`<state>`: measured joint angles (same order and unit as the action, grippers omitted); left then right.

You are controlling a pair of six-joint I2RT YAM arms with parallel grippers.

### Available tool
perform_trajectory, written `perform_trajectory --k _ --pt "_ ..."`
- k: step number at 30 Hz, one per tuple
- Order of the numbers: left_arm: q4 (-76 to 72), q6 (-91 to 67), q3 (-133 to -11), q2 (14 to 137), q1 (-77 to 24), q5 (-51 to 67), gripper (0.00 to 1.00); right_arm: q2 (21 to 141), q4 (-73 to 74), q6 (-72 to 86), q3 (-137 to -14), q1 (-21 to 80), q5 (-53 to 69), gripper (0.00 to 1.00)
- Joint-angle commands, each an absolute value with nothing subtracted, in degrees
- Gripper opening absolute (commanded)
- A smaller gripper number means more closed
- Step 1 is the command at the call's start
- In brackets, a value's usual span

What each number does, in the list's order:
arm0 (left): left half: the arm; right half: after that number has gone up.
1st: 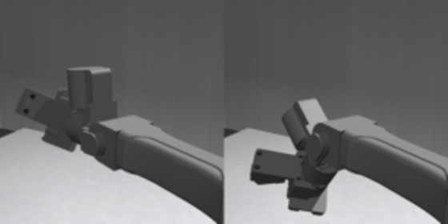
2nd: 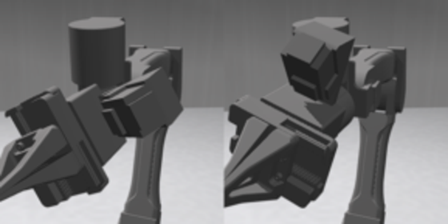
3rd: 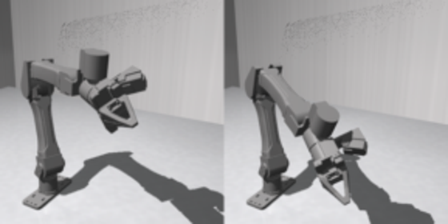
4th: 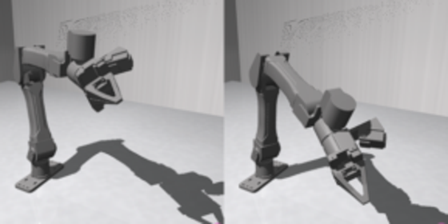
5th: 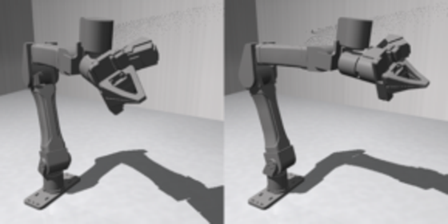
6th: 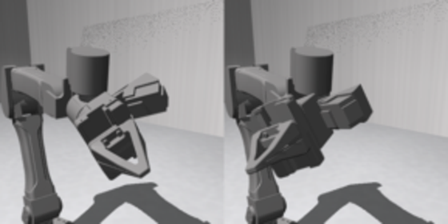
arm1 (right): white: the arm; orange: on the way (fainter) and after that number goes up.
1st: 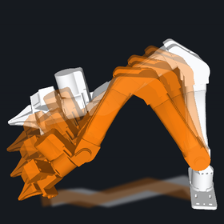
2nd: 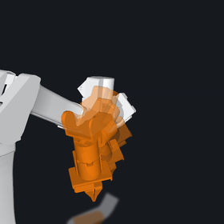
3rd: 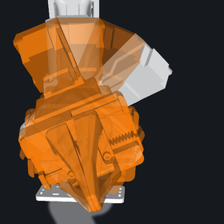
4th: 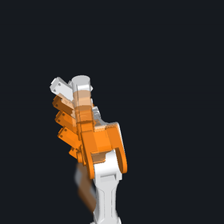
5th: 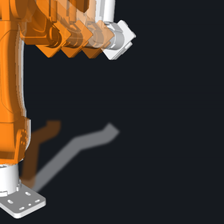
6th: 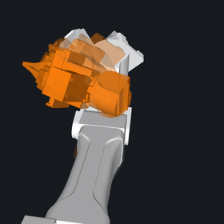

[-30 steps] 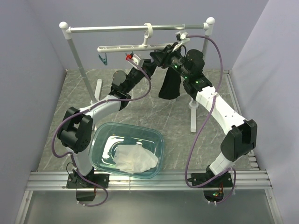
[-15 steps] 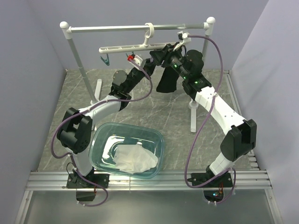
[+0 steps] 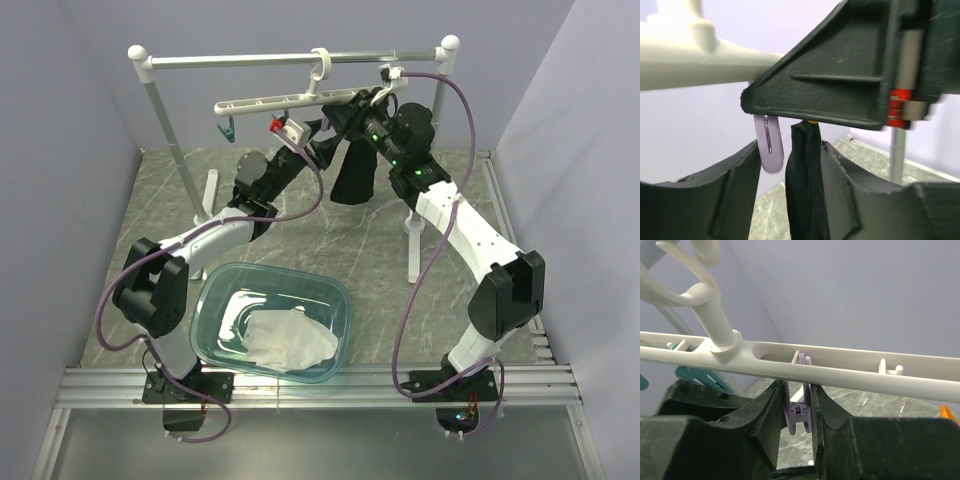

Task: Clip the underwear to the hanger

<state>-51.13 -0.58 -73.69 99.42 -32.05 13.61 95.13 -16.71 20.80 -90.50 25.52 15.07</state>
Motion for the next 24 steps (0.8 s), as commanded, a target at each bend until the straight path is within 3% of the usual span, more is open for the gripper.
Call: perform_trajectory --k 1,5,16,19,24 --pt "-53.17 -4.21 -70.16 93.87 -31.29 14.06 0.59 95.80 -18.46 22.23 -94.57 24.17 16.51 0.00" --pt "-53.52 -6.85 -66.80 91.85 -30.41 14.33 0.63 96.33 -18.81 25.74 -95.62 22.94 19.32 0.00" --pt "-54.75 -8.62 -74.87 96.94 -30.41 12.48 0.58 95.71 -21.97 31.46 -92.99 22.41 24.87 0.00" --pt "-54.32 -8.09 -76.72 98.00 -30.76 12.66 0.51 95.45 -22.41 31.81 -92.37 22.24 25.83 0.00" --pt "-53.44 -6.77 -78.13 98.79 -31.55 10.81 0.23 95.10 -21.80 31.64 -92.46 22.06 25.67 0.00"
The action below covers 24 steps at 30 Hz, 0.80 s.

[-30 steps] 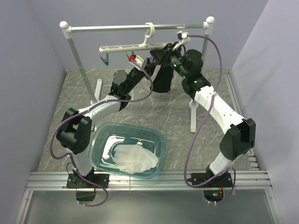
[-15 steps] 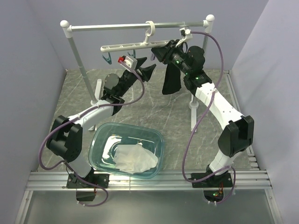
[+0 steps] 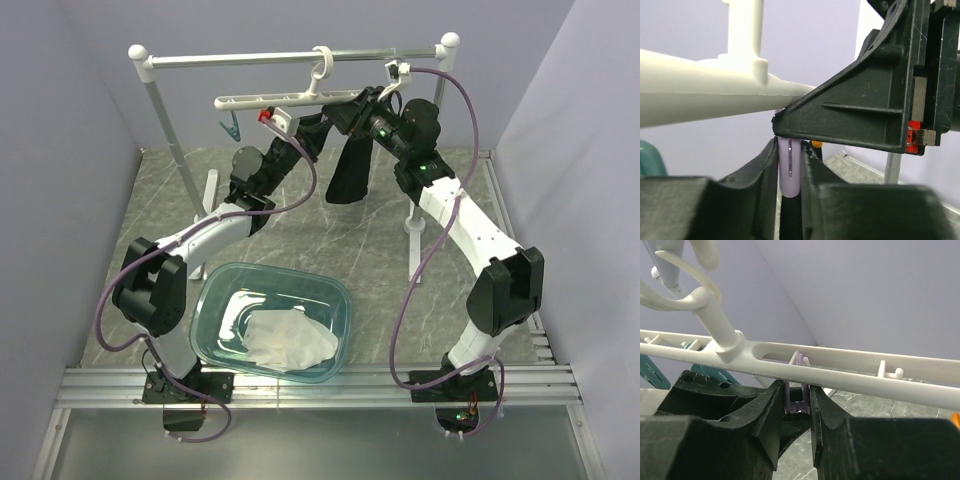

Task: Clip the underwear to the hanger

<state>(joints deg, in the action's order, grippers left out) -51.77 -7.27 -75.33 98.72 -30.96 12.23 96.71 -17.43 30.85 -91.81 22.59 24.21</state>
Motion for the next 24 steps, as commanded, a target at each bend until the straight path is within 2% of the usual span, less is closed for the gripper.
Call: perform_trajectory --k 1,2,4,5,8,12,16,19,20,22,23,24 --pt "-53.44 -6.42 -78.13 98.88 -31.64 10.90 0.19 95.10 -21.36 31.21 -92.63 22.06 24.79 0.00" --pt "-53.44 -5.89 -78.13 98.79 -31.73 10.99 0.10 95.10 -19.88 30.16 -93.07 22.06 24.26 0.13" --pt "-53.44 -5.36 -78.13 98.70 -32.17 10.90 0.05 95.19 -18.99 29.53 -93.34 22.06 23.38 0.27" --pt "-53.52 -5.01 -78.05 98.70 -32.25 10.99 0.03 95.19 -18.46 29.01 -93.43 22.06 22.86 0.40" --pt "-53.35 -4.48 -78.22 98.70 -32.61 10.81 0.01 95.27 -18.37 28.04 -93.25 22.15 22.50 0.50" --pt "-53.44 -4.39 -78.31 98.79 -32.96 10.63 0.01 95.80 -18.37 27.95 -93.34 22.06 22.50 0.52" --pt "-53.53 -3.87 -77.96 98.61 -33.31 10.99 0.01 95.89 -19.78 27.69 -92.72 22.06 22.15 0.42" --pt "-53.44 -3.78 -77.78 98.61 -33.49 10.90 0.10 95.89 -20.30 27.60 -92.90 21.89 22.85 0.22" --pt "-53.52 -3.69 -77.52 98.35 -33.49 11.33 0.23 95.80 -20.82 27.86 -92.73 21.80 23.03 0.13" --pt "-52.91 -3.60 -76.73 97.83 -33.49 11.60 0.39 95.89 -20.39 27.95 -92.99 21.62 23.29 0.03" --pt "-52.39 -3.86 -76.47 97.13 -33.40 11.34 0.52 95.89 -20.39 28.38 -93.25 21.45 23.55 0.01" --pt "-50.90 -3.78 -75.42 96.51 -33.40 10.73 0.60 95.89 -20.39 28.65 -93.34 21.27 23.64 0.00"
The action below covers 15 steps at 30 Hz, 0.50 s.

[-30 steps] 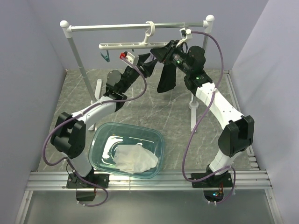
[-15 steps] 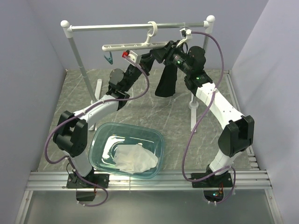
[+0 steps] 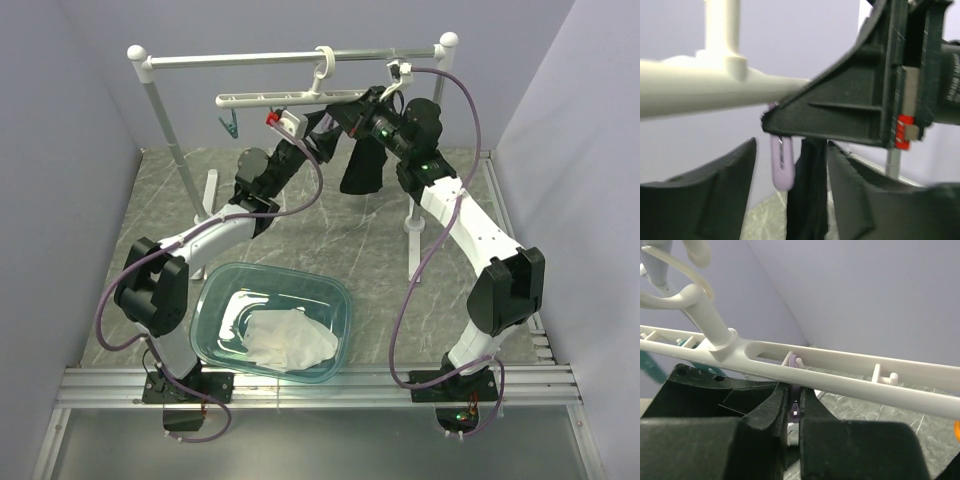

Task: Clip the underwear to the hanger

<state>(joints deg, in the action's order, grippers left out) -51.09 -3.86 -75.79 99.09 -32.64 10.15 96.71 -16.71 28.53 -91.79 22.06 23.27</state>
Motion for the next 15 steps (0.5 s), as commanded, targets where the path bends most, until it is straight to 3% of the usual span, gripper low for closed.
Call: perform_trajectory --k 1,2,5,15 --pt "-50.45 -3.69 -74.45 95.81 -33.49 10.46 0.66 95.89 -20.30 29.00 -93.51 21.01 23.82 0.00" --pt "-50.45 -3.78 -73.14 95.02 -33.40 10.37 0.73 95.89 -20.39 29.18 -93.52 21.01 24.08 0.00" --pt "-50.28 -4.30 -67.07 90.11 -33.13 10.98 0.80 95.71 -20.57 29.88 -93.78 20.83 24.61 0.00" --pt "-51.68 -10.28 -53.27 86.66 -29.80 20.37 0.75 95.63 -20.74 32.78 -95.10 19.95 28.03 0.00"
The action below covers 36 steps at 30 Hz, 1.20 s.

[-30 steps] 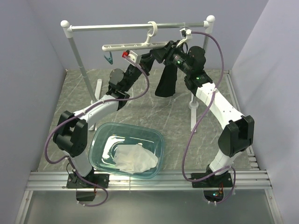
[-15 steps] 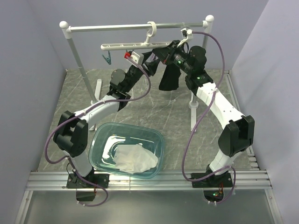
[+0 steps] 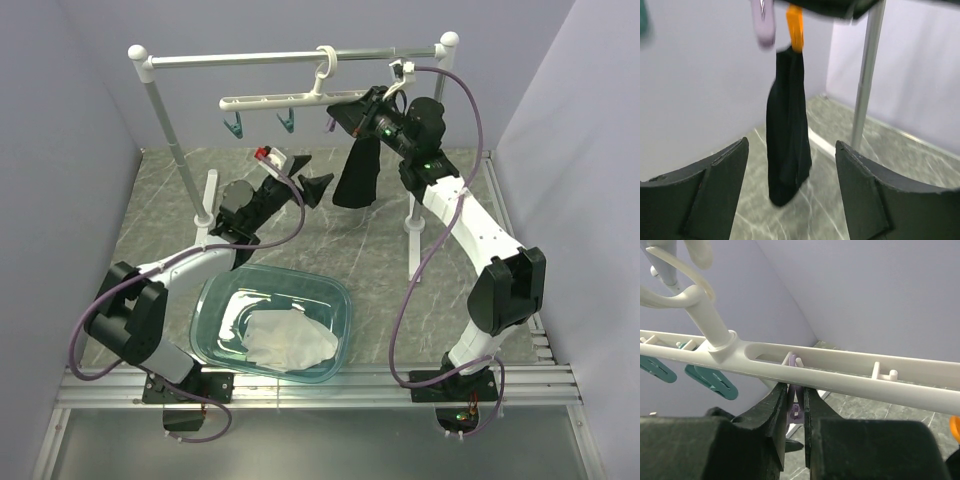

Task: Clip the underwear to the hanger

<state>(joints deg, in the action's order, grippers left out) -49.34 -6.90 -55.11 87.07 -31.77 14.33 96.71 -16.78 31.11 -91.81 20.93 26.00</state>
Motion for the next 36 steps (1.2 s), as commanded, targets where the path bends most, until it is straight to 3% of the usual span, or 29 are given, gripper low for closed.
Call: perform_trajectory --k 1,10,20,36 --pt "-52.38 -10.81 -52.83 87.18 -29.27 21.70 0.75 95.54 -20.83 33.04 -95.01 19.78 28.65 0.00" --pt "-58.44 -10.91 -51.77 97.81 -26.10 30.40 0.76 94.48 -21.01 34.01 -95.71 18.63 32.78 0.00" --pt "-56.00 -5.28 -61.34 113.19 -25.49 36.30 0.94 93.87 -19.34 34.98 -97.91 18.11 34.28 0.00" --pt "-47.99 -0.70 -72.77 121.99 -25.22 42.80 0.96 95.01 -18.72 38.14 -102.74 18.11 33.93 0.00"
